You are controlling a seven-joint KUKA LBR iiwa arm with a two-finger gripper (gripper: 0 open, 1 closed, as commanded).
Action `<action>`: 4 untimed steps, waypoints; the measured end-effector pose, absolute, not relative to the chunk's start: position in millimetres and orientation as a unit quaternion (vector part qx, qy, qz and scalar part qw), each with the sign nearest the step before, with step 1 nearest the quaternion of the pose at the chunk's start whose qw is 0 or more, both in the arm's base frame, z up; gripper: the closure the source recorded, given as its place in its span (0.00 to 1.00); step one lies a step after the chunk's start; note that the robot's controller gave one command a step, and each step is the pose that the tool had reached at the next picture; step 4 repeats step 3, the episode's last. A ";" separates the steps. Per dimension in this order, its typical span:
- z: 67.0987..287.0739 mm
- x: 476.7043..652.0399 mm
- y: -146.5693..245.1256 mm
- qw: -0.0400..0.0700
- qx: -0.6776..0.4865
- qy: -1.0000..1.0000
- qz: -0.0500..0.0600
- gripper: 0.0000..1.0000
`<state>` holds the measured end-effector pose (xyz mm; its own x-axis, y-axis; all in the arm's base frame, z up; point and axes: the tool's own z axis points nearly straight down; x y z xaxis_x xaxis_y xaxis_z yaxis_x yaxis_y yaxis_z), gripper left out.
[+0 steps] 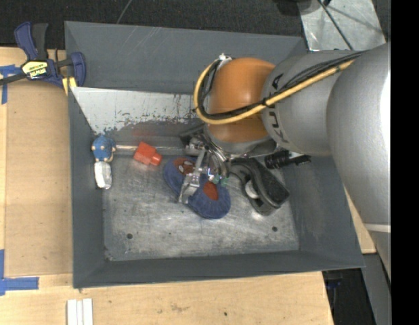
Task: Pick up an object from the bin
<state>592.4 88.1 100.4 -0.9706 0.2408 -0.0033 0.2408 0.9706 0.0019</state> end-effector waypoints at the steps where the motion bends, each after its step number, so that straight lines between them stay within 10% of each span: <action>1: 73.9 618.6 94.0 0.001 -0.070 0.998 0.000 0.00; 2: 75.3 619.2 93.4 0.001 -0.068 0.998 0.000 0.00; 3: 77.1 621.4 93.7 0.004 -0.068 0.998 0.001 1.00; 4: 77.1 621.4 93.7 0.004 -0.068 0.998 0.001 1.00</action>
Offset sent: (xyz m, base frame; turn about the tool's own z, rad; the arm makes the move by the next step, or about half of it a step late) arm 0.0242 0.0069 -0.0304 -0.3843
